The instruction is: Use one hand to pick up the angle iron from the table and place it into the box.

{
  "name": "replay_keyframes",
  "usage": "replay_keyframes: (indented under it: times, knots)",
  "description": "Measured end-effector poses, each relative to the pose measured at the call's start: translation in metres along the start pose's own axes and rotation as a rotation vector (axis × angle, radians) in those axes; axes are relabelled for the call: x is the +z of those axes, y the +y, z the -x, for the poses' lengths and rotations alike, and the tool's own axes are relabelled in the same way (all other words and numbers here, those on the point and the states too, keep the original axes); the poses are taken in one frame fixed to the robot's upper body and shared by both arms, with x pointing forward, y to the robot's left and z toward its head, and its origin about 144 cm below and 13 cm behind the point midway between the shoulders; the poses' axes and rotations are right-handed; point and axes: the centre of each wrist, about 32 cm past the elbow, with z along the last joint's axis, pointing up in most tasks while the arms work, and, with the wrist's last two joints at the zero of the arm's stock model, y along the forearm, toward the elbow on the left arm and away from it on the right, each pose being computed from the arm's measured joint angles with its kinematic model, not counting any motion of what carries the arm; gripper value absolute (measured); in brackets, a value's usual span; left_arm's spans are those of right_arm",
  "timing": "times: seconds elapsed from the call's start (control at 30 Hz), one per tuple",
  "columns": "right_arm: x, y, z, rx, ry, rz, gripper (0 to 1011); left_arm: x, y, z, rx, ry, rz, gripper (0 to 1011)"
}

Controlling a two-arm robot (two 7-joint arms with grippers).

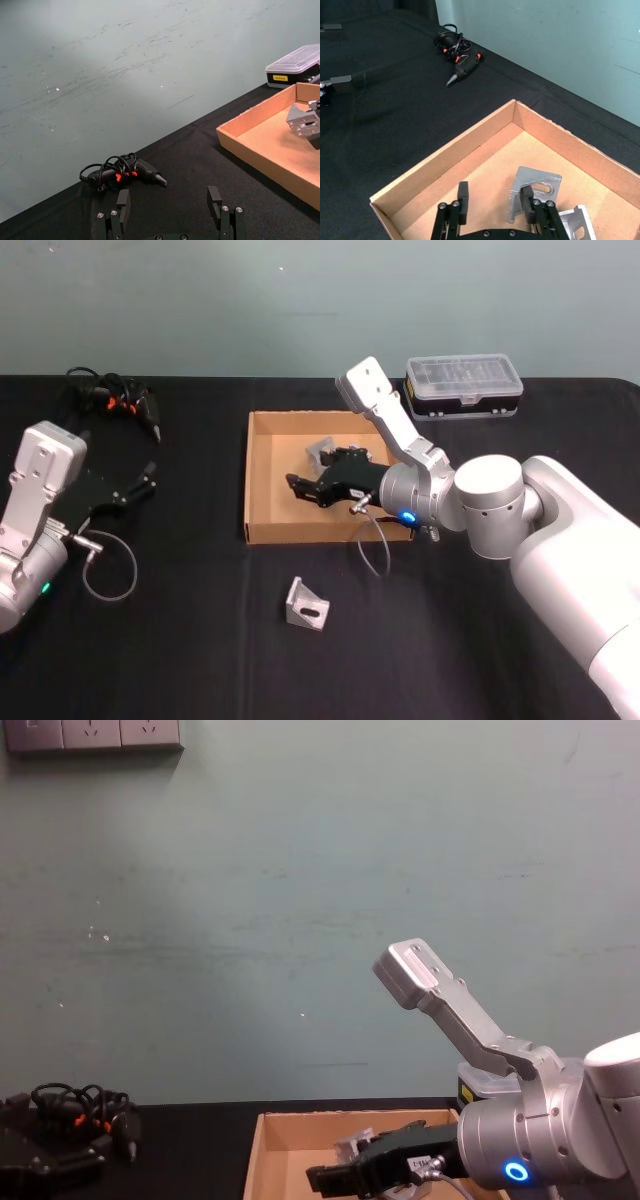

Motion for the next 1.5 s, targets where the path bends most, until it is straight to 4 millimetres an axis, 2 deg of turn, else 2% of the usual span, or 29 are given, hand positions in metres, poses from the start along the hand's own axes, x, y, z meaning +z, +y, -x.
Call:
replay_keyframes:
  times: [0.37,0.5,0.83,0.93,1.1,1.23,1.5]
  knots:
    - [0.000,0.000,0.000,0.000,0.000,-0.001,942,0.000,0.000,0.000,0.000,0.000,0.000,1011]
    - [0.000,0.000,0.000,0.001,0.000,-0.001,1003,0.000,0.000,0.000,0.000,0.000,0.000,1011]
    - [0.000,-0.001,0.000,0.003,0.012,-0.003,1000,0.000,0.000,0.000,0.000,0.000,0.000,1011]
    - [0.006,-0.002,0.001,0.007,-0.024,0.002,1000,0.000,0.000,0.000,0.000,0.000,0.000,1011]
    - [0.022,-0.005,0.001,0.015,-0.132,0.046,1000,0.000,0.000,0.000,0.000,0.000,0.000,1011]
    - [0.035,-0.007,0.007,0.007,-0.302,0.103,1000,0.000,0.000,0.000,0.000,0.000,0.000,1011]
    - [0.047,-0.005,0.017,-0.008,-0.584,0.222,1000,0.000,0.000,0.000,0.000,0.000,0.000,1012]
